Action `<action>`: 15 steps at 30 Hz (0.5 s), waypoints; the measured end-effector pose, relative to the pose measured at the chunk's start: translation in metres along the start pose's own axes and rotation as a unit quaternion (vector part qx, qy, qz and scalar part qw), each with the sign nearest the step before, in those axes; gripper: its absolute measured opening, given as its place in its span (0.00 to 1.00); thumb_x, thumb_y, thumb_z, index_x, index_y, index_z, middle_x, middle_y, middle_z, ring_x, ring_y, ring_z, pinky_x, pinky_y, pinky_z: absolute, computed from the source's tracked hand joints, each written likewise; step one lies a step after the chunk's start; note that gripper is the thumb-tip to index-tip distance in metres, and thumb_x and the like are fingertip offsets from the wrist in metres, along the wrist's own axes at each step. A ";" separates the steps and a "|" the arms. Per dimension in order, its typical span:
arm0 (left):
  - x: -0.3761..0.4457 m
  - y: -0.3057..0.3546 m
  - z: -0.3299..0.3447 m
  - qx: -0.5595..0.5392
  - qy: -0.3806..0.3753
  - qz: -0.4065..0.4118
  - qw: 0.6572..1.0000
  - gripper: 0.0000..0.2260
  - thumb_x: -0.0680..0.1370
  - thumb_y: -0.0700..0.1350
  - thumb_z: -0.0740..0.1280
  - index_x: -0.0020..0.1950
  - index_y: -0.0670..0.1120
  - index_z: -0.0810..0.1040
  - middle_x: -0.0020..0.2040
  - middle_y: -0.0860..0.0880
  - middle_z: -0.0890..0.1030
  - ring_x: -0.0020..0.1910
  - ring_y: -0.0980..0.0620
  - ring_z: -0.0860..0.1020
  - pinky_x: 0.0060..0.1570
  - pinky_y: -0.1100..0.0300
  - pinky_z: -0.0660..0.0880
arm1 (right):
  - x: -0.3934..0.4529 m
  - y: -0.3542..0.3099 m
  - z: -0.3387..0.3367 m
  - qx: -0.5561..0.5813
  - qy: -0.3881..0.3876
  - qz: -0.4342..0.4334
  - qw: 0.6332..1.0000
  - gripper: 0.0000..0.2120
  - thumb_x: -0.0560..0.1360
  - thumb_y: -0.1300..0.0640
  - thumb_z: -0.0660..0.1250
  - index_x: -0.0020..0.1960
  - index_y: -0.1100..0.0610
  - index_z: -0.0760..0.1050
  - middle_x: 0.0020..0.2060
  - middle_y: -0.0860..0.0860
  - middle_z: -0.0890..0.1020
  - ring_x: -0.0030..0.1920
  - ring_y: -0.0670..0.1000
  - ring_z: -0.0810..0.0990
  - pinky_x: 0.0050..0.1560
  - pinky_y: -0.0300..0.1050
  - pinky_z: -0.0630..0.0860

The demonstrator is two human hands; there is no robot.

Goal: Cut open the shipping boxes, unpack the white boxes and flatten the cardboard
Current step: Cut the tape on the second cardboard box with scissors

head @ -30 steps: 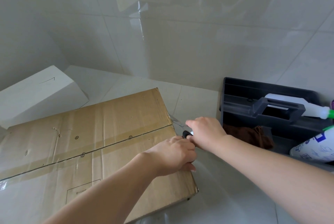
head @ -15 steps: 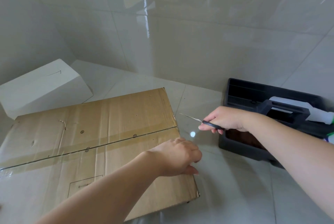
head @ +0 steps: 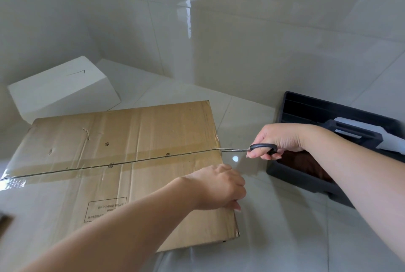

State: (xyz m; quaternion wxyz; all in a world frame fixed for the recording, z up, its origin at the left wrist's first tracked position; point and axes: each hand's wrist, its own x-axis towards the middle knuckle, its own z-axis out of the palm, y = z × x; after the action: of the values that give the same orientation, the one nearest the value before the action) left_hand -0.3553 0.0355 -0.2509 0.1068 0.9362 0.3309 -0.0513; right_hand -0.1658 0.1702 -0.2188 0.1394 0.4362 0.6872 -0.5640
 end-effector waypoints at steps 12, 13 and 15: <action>-0.007 0.011 -0.002 0.023 0.008 0.023 0.999 0.17 0.82 0.54 0.57 0.51 0.42 0.77 0.50 0.47 0.76 0.52 0.47 0.72 0.53 0.58 0.62 | 0.017 -0.021 -0.006 -0.055 -0.042 0.032 0.997 0.23 0.66 0.50 0.76 0.52 0.67 0.80 0.28 0.54 0.75 0.25 0.49 0.66 0.26 0.38 0.56; -0.007 0.012 -0.002 0.027 0.008 0.024 0.999 0.17 0.82 0.54 0.57 0.51 0.42 0.77 0.50 0.47 0.76 0.53 0.47 0.72 0.53 0.58 0.62 | 0.018 -0.022 -0.006 -0.052 -0.047 0.034 0.997 0.23 0.66 0.50 0.76 0.52 0.67 0.80 0.28 0.54 0.75 0.24 0.49 0.65 0.25 0.38 0.55; -0.008 0.013 0.000 0.033 0.005 0.027 0.999 0.17 0.82 0.55 0.56 0.52 0.43 0.76 0.50 0.48 0.76 0.53 0.48 0.71 0.54 0.58 0.63 | 0.020 -0.023 -0.006 -0.048 -0.058 0.037 0.997 0.27 0.65 0.49 0.76 0.54 0.69 0.79 0.28 0.54 0.75 0.23 0.48 0.65 0.24 0.38 0.55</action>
State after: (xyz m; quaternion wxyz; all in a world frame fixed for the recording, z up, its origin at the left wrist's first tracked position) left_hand -0.3535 0.0205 -0.2472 0.0758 0.9481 0.3040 -0.0548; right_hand -0.1928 0.1847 -0.2152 0.2201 0.4207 0.6880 -0.5489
